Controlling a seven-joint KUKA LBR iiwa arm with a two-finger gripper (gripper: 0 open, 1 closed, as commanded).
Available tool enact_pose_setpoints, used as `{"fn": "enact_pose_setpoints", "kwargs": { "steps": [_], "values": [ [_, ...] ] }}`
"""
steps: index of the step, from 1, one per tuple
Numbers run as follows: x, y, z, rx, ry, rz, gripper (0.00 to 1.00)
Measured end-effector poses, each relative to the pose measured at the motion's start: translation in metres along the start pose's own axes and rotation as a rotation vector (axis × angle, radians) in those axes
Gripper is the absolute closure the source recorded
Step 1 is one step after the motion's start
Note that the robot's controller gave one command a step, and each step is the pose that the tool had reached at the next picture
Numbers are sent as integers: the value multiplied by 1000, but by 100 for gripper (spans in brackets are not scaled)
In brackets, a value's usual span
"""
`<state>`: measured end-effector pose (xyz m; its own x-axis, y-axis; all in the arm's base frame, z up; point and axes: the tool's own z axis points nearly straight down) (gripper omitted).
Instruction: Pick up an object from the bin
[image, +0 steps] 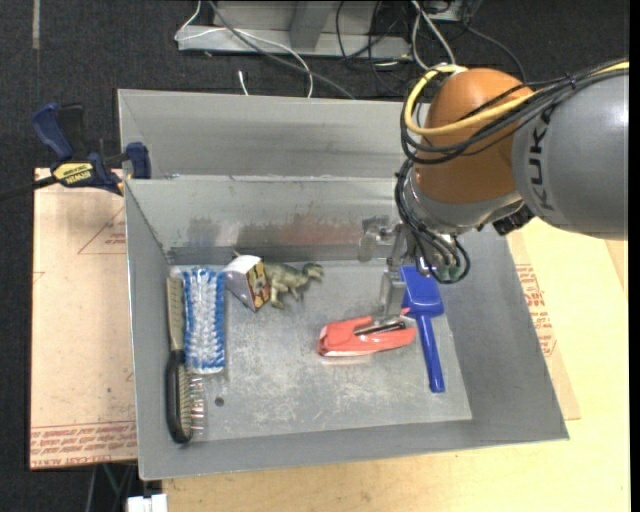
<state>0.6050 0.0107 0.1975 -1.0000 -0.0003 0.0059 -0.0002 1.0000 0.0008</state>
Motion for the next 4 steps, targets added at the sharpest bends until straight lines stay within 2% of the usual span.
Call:
{"fn": "enact_pose_setpoints", "kwargs": {
  "steps": [1, 2, 3, 4],
  "values": [
    [-2, 0, -5, 0, -8, 1, 0],
    [41, -29, 128, 0, -6, -89, 0],
    [41, -19, 66, 0, -23, -176, 0],
    [45, -27, 123, -3, 3, -94, 0]
  ]
}}
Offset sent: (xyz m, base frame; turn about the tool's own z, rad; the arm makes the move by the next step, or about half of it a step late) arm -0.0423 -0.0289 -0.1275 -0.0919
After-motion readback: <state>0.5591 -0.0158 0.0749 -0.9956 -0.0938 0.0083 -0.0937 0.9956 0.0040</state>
